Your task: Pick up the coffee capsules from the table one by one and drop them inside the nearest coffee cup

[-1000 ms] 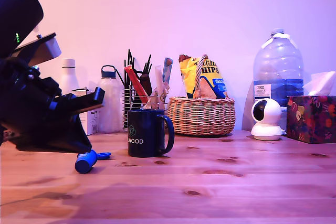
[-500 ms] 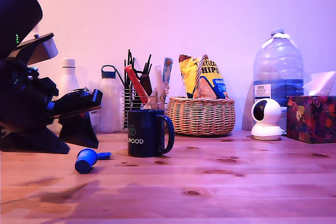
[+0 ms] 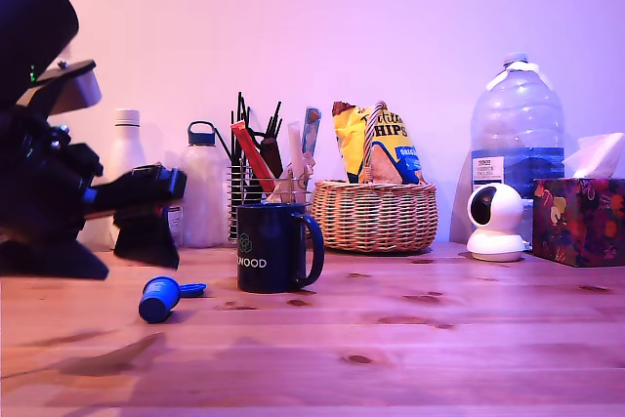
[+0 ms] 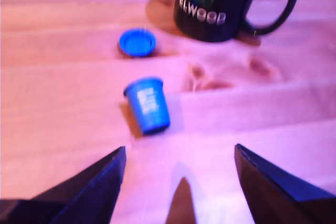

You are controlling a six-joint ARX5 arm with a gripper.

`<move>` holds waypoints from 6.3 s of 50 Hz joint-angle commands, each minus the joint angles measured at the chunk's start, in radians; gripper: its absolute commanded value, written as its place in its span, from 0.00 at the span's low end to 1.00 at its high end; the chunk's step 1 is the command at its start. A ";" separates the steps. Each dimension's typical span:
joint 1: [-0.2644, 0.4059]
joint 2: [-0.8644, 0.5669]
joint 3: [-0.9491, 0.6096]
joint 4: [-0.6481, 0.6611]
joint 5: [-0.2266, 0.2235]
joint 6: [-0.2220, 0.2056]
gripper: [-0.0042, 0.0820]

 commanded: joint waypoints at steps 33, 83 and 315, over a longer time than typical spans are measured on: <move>0.058 0.157 -0.011 0.179 0.038 0.002 0.74; 0.103 0.353 0.119 0.187 0.124 0.021 0.74; 0.167 0.583 1.220 -0.967 0.354 0.423 0.23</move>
